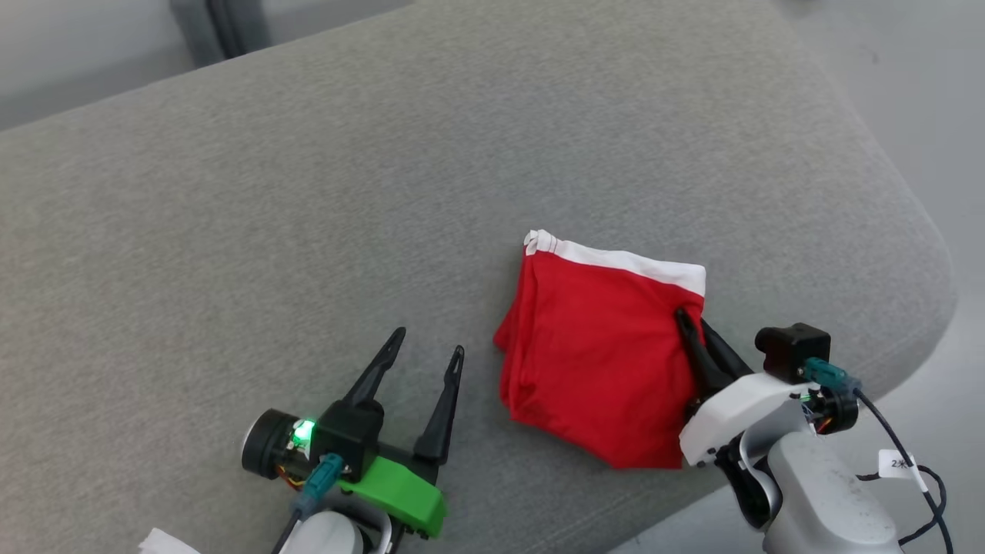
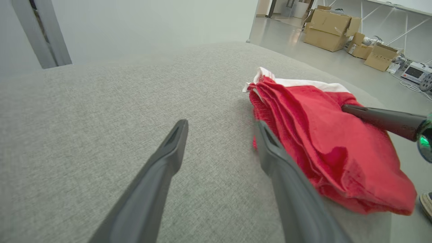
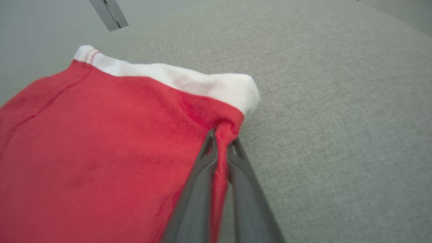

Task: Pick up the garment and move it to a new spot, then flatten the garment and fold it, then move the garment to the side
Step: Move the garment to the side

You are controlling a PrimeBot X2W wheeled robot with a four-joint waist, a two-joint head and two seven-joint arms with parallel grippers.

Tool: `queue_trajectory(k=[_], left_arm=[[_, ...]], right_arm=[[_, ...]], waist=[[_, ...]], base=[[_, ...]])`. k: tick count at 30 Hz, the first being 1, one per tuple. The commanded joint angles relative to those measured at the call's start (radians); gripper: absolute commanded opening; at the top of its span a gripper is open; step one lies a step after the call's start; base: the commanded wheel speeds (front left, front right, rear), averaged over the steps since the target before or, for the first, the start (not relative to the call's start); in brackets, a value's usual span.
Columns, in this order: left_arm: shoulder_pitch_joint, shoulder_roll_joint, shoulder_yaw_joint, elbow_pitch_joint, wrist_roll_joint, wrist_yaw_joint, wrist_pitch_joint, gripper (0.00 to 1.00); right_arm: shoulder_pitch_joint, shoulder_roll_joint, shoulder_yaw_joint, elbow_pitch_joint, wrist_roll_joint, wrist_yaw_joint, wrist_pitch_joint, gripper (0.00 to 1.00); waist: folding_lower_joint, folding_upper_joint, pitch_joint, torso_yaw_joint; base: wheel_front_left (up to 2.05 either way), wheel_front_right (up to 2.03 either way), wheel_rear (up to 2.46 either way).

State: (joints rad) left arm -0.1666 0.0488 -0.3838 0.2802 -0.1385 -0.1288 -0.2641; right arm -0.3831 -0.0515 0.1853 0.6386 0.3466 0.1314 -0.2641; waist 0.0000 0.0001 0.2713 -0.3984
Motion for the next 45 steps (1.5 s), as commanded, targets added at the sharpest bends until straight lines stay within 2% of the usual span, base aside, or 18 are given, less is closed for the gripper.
queue_trajectory(k=[1,5,13,16,23,28,32,35,36,37,40,45], left_arm=[[0.009,0.018,0.009,-0.006,-0.001,-0.003,0.000,1.00],[0.002,0.037,0.007,-0.002,0.000,-0.003,0.000,1.00],[-0.044,0.082,0.013,-0.026,-0.009,-0.003,0.000,1.00],[-0.075,0.105,0.014,-0.042,-0.010,-0.003,0.000,1.00],[-0.131,0.137,0.018,-0.079,-0.017,-0.003,0.000,1.00],[-0.166,0.143,0.017,-0.089,-0.021,-0.003,0.000,1.00],[-0.179,0.140,0.013,-0.087,-0.026,-0.002,0.001,1.00],[-0.175,0.136,0.020,-0.081,-0.028,-0.001,0.001,1.00],[-0.173,0.136,0.025,-0.077,-0.030,-0.001,0.002,1.00],[-0.171,0.136,0.028,-0.074,-0.031,-0.001,0.002,1.00],[-0.162,0.131,0.039,-0.062,-0.033,-0.001,0.002,1.00],[-0.149,0.111,0.070,-0.046,-0.031,-0.001,0.003,1.00]], right_arm=[[-0.002,0.001,0.019,0.001,0.004,-0.001,0.000,0.00],[-0.049,-0.001,0.025,0.013,-0.026,-0.002,0.000,0.00],[-0.226,-0.002,-0.061,0.078,-0.190,-0.002,0.000,0.00],[-0.325,-0.021,-0.110,0.138,-0.252,-0.002,0.006,0.00],[-0.539,-0.152,-0.207,0.246,-0.377,-0.002,0.037,0.00],[-0.640,-0.256,-0.378,0.279,-0.481,-0.002,0.074,0.00],[-0.668,-0.306,-0.505,0.267,-0.567,-0.002,0.096,0.00],[-0.663,-0.307,-0.587,0.227,-0.630,-0.002,0.112,0.00],[-0.656,-0.302,-0.618,0.206,-0.653,-0.002,0.112,0.41],[-0.652,-0.294,-0.641,0.189,-0.671,-0.002,0.116,1.00],[-0.643,-0.253,-0.716,0.121,-0.712,-0.002,0.100,1.00],[-0.619,-0.175,-0.759,0.047,-0.733,-0.002,0.058,1.00]], waist=[[0.0000,-0.0001,-0.008,-0.111],[0.0000,-0.0001,0.024,-0.100],[0.0000,-0.0001,0.140,0.002],[0.0000,-0.0001,0.205,0.055],[0.0000,-0.0001,0.304,0.144],[0.0000,-0.0001,0.339,0.189],[0.0000,-0.0001,0.343,0.216],[0.0000,-0.0001,0.338,0.224],[0.0000,-0.0001,0.336,0.226],[0.0000,-0.0001,0.334,0.227],[0.0000,-0.0001,0.318,0.228],[0.0000,-0.0001,0.270,0.233]], base=[[0.00,0.00,0.00],[0.00,0.00,0.00],[0.00,0.00,0.00],[0.00,0.00,0.00],[0.00,0.00,0.00],[0.00,0.00,0.00],[0.00,0.00,0.00],[0.00,0.00,0.00],[0.00,0.00,0.00],[0.00,0.00,0.00],[0.00,0.00,0.00],[0.00,0.00,0.00]])
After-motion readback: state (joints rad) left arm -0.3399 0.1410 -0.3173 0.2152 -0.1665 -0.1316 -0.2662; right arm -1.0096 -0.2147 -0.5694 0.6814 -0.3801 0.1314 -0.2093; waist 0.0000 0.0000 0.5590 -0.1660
